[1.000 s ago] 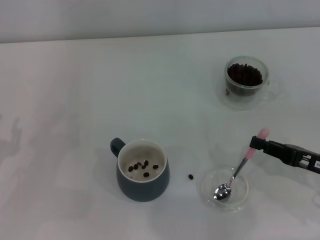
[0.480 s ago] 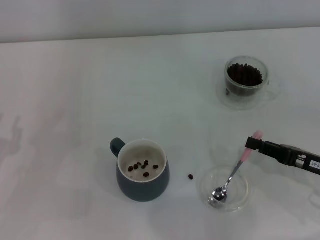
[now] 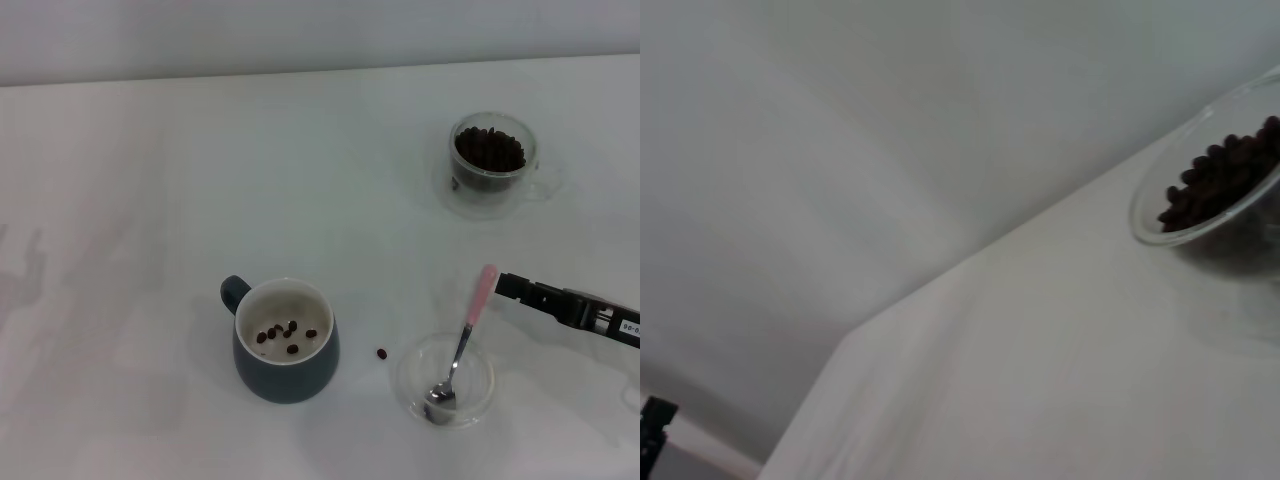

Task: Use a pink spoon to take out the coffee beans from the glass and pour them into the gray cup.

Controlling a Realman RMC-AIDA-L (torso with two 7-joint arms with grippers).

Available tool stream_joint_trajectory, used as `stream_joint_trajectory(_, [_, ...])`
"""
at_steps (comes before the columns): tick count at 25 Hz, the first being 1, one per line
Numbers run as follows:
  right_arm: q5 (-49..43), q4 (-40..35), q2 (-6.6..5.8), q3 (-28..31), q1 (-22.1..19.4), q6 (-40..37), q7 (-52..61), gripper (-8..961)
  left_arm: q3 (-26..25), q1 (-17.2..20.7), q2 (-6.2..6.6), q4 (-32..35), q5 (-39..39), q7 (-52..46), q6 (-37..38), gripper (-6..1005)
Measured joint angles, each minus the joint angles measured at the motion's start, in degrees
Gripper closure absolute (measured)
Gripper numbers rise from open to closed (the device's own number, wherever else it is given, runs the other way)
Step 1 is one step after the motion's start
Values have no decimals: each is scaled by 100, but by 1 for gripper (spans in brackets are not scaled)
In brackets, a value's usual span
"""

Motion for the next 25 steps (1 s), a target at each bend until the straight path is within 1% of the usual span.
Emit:
stream_joint_trajectory(5, [60,0,-2,12,3,-60,11,701,-2,-6,6,13,-2,12,-60,591])
stream_joint_trajectory(9, [197,-40,-41,64,5,25,53,701,-8,-6,10,15,-9,12,-75,591])
stream_joint_trajectory(11, [333,-96,-69,80,11,61,51,701,-12,-6,10,18,-11,19,-77,591])
stream_joint_trajectory(16, [900,-296,-198,158,18,59,-90,701,-18,-7,10,24,-21,348,-79,591])
stream_joint_trajectory(18, [1019,-351,-228,433,17,57,-266,701,-18,-15,5,22,-45,419,-80,591])
stream_joint_trajectory(21, [1040,-369,-231,976,13,53,-636,701,-18,-69,-11,-16,-233,431,-145,591])
stream_joint_trajectory(22, [1041,-370,-222,1163,12,40,-797,701,-18,-84,-18,-28,-318,431,-182,591])
stream_joint_trajectory(25, [1043,-367,-133,1769,13,-67,-1291,701,-18,-95,-43,-7,-506,433,-220,591])
